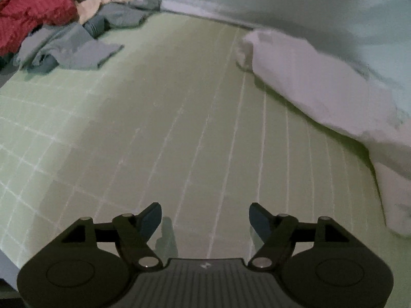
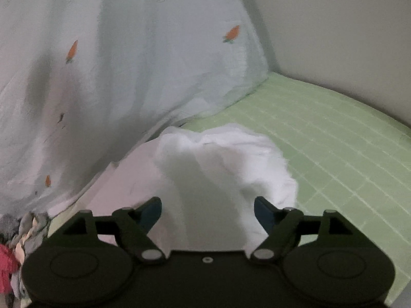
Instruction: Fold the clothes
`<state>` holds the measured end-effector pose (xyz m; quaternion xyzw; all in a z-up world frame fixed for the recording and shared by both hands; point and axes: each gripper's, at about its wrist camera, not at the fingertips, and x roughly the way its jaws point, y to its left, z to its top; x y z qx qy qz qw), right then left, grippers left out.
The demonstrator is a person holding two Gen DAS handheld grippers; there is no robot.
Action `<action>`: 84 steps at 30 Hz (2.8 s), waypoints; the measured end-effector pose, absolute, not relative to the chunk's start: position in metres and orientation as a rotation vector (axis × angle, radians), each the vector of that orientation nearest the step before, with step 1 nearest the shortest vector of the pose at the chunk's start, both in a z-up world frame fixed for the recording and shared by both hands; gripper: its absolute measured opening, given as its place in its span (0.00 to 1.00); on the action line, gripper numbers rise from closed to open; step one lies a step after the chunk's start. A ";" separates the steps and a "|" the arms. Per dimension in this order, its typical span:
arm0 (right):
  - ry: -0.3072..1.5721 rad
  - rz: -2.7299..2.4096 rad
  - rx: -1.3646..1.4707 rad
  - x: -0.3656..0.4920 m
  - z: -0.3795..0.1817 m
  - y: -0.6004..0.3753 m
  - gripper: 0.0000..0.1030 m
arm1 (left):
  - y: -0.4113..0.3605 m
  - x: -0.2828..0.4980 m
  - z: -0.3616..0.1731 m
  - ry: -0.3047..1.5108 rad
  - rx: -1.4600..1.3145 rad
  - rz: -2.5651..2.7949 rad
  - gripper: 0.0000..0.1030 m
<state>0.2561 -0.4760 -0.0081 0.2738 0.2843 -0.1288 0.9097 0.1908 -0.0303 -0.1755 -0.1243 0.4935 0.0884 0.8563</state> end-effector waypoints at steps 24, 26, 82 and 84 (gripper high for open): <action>0.518 -0.276 0.930 0.337 -0.084 -0.542 0.18 | -0.059 0.196 -0.201 1.112 -0.082 0.134 1.00; 0.486 -0.246 0.909 0.327 -0.079 -0.535 0.12 | -0.059 0.196 -0.201 1.111 -0.086 0.131 1.00; 0.678 -0.025 0.671 0.268 -0.061 -0.156 0.81 | 0.155 0.205 -0.154 0.901 -0.373 -0.095 0.99; 0.663 -0.103 0.699 0.258 -0.066 -0.188 0.82 | 0.143 0.207 -0.152 0.891 -0.388 -0.124 0.99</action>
